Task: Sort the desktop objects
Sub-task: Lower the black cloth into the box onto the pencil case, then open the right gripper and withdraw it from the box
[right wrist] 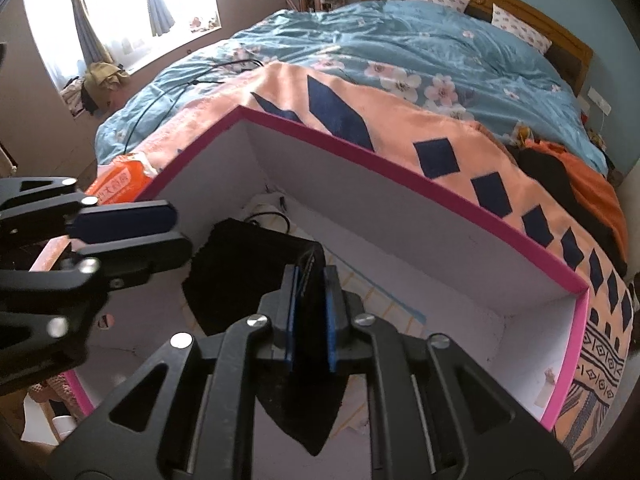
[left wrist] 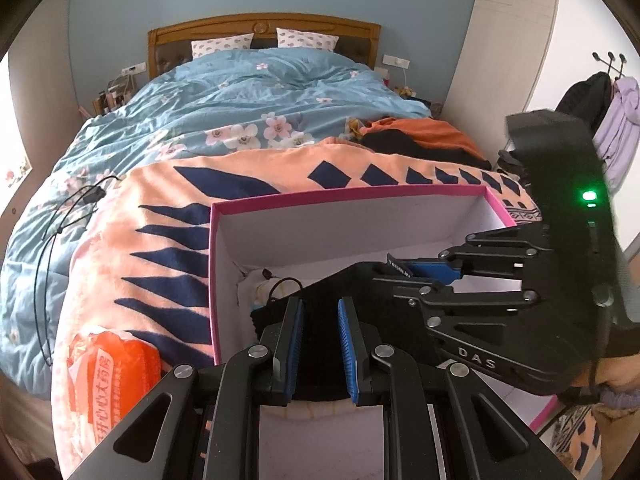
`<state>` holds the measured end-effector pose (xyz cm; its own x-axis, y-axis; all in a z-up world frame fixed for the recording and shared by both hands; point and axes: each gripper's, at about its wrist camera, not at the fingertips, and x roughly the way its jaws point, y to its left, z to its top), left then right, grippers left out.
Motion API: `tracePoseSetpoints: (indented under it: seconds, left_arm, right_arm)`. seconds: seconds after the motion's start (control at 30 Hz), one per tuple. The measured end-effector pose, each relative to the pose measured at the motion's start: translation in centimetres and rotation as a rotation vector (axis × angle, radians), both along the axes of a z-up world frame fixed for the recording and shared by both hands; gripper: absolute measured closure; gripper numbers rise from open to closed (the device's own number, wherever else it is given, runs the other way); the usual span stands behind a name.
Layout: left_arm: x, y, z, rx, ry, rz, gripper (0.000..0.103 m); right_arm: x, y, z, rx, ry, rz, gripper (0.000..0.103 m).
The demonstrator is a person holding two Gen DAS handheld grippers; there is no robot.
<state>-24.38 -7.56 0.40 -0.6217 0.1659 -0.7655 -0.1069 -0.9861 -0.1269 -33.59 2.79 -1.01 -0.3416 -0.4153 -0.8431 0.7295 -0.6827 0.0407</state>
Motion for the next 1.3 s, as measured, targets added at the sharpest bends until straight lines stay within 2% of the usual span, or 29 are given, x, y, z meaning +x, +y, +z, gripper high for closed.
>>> tracePoseSetpoints:
  seconds: [0.17,0.37,0.53,0.6,0.67,0.8,0.9,0.93,1.23,1.3]
  left_arm:
    - [0.4,0.0,0.3,-0.001,0.005,0.006,0.084]
    - [0.7,-0.2,0.5,-0.003,0.004,0.012,0.082]
    - [1.5,0.0,0.8,-0.017,0.015,0.014,0.079]
    - [1.9,0.2,1.1,-0.02,0.025,0.015,0.073]
    - [2.4,0.4,1.4,-0.025,0.037,0.016,0.07]
    - [3.5,0.8,1.9,-0.023,0.054,0.017,0.056]
    - [4.6,1.2,2.4,-0.025,0.07,0.016,0.054]
    - [5.1,1.4,2.6,-0.027,0.077,0.015,0.054]
    - [9.3,1.7,4.5,-0.023,0.167,0.035,0.029]
    - [10.5,1.7,4.7,-0.025,0.193,0.04,0.021]
  right_arm:
    - [-0.4,0.4,-0.3,0.022,-0.007,-0.024,0.084]
    - [-0.8,1.2,-0.2,0.041,0.004,-0.067,0.069]
    - [-0.5,2.2,0.4,0.019,0.005,-0.078,0.069]
    - [-0.3,2.5,0.7,0.008,0.009,-0.077,0.069]
    - [0.3,3.0,1.3,-0.016,0.015,-0.076,0.069]
    - [1.6,3.8,2.5,-0.069,0.03,-0.068,0.067]
    - [3.1,4.5,3.6,-0.118,0.051,-0.059,0.054]
    - [4.0,4.9,4.0,-0.136,0.063,-0.051,0.054]
    - [9.7,7.3,6.4,-0.258,0.113,0.02,0.054]
    - [11.1,7.9,6.5,-0.287,0.122,0.036,0.053]
